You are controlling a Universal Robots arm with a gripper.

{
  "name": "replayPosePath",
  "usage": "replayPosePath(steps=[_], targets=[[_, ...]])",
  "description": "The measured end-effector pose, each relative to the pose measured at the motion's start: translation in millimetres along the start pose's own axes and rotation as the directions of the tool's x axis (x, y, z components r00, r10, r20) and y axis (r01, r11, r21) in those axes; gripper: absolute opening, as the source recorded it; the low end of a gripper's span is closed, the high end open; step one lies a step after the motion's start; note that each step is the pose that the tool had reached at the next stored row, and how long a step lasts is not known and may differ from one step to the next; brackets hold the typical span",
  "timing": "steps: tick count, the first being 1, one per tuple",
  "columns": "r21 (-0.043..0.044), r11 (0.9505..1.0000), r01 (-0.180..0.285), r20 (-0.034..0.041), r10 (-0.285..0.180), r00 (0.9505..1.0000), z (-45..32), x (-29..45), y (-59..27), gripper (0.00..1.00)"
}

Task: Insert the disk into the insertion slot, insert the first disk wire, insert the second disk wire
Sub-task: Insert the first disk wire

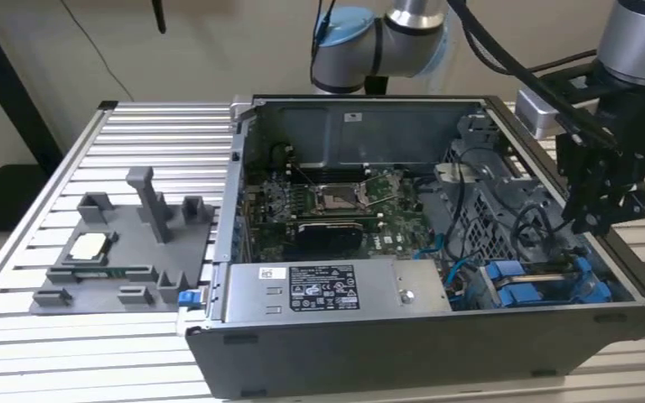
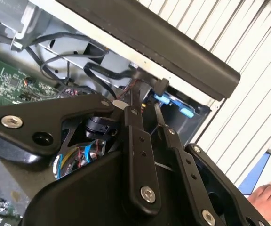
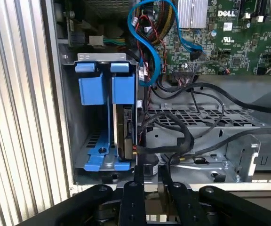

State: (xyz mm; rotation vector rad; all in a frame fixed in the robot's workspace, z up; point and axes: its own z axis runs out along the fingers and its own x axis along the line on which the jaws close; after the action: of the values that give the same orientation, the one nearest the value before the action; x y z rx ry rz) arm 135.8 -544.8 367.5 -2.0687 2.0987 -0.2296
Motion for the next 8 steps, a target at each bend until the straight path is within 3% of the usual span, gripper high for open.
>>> replayPosePath(steps=[4, 6, 8], targets=[[-0.0181, 0.9998, 0.0, -0.0006, 0.0, 1.0, -1.9, -0.8, -9.8, 0.27], [-0.0335, 0.9994, -0.001, -0.0008, 0.001, 1.0, -4.0, -0.9, -13.9, 0.27], [-0.0563, 0.9984, -0.001, -0.0031, 0.001, 1.0, -4.3, -1.0, -18.4, 0.27]])
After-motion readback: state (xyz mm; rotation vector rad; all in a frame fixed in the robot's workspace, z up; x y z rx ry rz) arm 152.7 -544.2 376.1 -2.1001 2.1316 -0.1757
